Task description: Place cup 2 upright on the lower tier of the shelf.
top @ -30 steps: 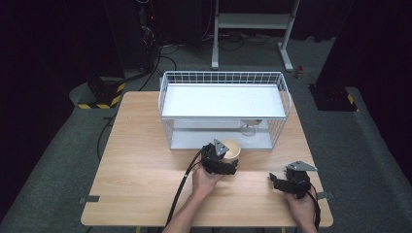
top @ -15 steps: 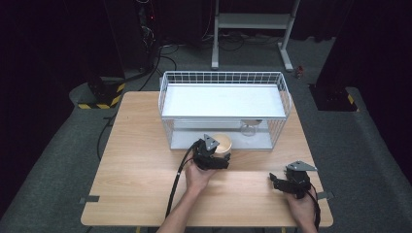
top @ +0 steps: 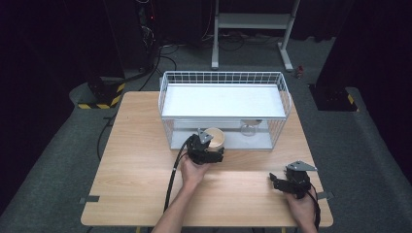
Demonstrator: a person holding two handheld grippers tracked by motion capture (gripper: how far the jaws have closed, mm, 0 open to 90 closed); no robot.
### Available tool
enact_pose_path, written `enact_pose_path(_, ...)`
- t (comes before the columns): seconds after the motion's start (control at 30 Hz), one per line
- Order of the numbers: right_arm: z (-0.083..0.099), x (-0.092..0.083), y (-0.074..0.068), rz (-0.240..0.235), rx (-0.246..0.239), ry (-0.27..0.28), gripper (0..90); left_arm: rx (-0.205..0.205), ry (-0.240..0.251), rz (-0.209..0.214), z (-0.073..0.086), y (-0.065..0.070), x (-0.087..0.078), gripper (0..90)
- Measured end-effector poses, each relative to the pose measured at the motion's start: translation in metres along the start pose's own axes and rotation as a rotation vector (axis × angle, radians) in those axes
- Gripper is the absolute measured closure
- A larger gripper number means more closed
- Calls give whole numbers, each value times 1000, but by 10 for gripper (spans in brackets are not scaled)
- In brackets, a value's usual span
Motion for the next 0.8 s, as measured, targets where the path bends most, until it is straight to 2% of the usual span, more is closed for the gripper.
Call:
enact_pose_path(0.07,0,0,0,-1,0,-1,246,-6,2,-2,0,-2,1,94)
enact_pose_path(0.17,0,0,0,-1,0,-1,246,29,-27,-25,-3,-4,4,94)
enact_pose_path(0.53,0,0,0,-2,-1,-1,246,16,3,-44,-6,-11,13,93)
enact_pose_path(0.63,0,0,0,-1,0,-1,246,19,-21,-41,-9,-13,15,93)
enact_pose_path(0.8,0,0,0,-1,1,-2,246,18,-27,-46,-11,-15,17,92)
Point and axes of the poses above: each handheld gripper's, and its own axes: x roughly forward along the jaws, z roughly out of its underside, y roughly to its right, the point moved 4 cm from there along x, roughly forward along the jaws, and after that the axes turned 6 degrees about x, right-handed, at the moved point
